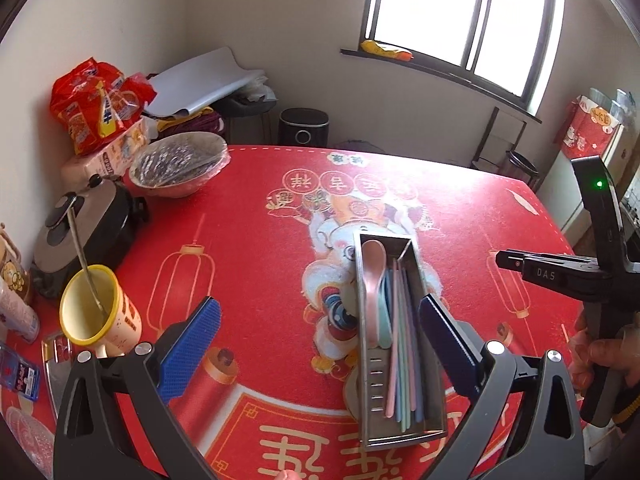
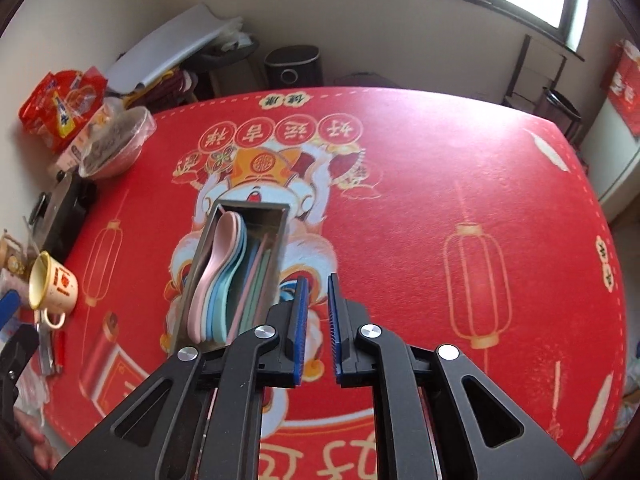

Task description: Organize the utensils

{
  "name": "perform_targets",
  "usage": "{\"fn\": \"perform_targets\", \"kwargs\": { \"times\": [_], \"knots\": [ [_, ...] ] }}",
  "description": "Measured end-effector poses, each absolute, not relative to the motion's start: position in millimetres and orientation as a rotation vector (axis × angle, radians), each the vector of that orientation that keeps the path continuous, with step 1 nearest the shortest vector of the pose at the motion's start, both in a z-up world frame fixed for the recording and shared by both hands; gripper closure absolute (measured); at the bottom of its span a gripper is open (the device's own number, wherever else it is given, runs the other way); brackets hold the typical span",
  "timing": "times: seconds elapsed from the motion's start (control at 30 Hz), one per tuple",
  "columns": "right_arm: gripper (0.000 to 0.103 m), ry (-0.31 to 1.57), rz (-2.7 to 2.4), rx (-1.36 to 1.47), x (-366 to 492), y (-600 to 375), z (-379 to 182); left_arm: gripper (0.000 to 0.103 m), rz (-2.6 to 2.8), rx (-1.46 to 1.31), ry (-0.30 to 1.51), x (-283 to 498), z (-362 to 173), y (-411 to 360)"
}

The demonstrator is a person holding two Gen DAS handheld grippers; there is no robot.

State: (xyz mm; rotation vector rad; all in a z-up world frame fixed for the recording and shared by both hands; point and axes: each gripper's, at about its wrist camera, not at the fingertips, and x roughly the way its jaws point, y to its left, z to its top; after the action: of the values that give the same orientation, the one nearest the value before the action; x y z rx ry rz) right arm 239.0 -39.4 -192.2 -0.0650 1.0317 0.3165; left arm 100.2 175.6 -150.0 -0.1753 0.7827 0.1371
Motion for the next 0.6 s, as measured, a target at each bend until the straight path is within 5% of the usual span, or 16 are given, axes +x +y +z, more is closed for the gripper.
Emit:
{"fn": "perform_targets", "kwargs": {
  "times": [0.07,0.2,0.3,0.6],
  "knots": [
    [0.048,0.989,0.282,-0.023,233.9,-62.7,-178.1,0.006,0.111,-0.154,0.765,107.1,-141.3,164.2],
    [0.039,0.908,0.197,0.016,220.2,-104.7,-151.2,0.006,0.051,-0.128,0.724,120.0,-122.8,140.6],
    [0.018,0.846,0.143,0.094,207.7,-139.2,-130.6,0.006,0.022,-0.096,0.693,130.4,-109.0,120.0],
    [0.016,0.664,-0.080,0.093,166.9,-201.0,-77.0,0.006,-0.119,-0.012,0.588,151.3,-77.2,54.3]
  ]
}}
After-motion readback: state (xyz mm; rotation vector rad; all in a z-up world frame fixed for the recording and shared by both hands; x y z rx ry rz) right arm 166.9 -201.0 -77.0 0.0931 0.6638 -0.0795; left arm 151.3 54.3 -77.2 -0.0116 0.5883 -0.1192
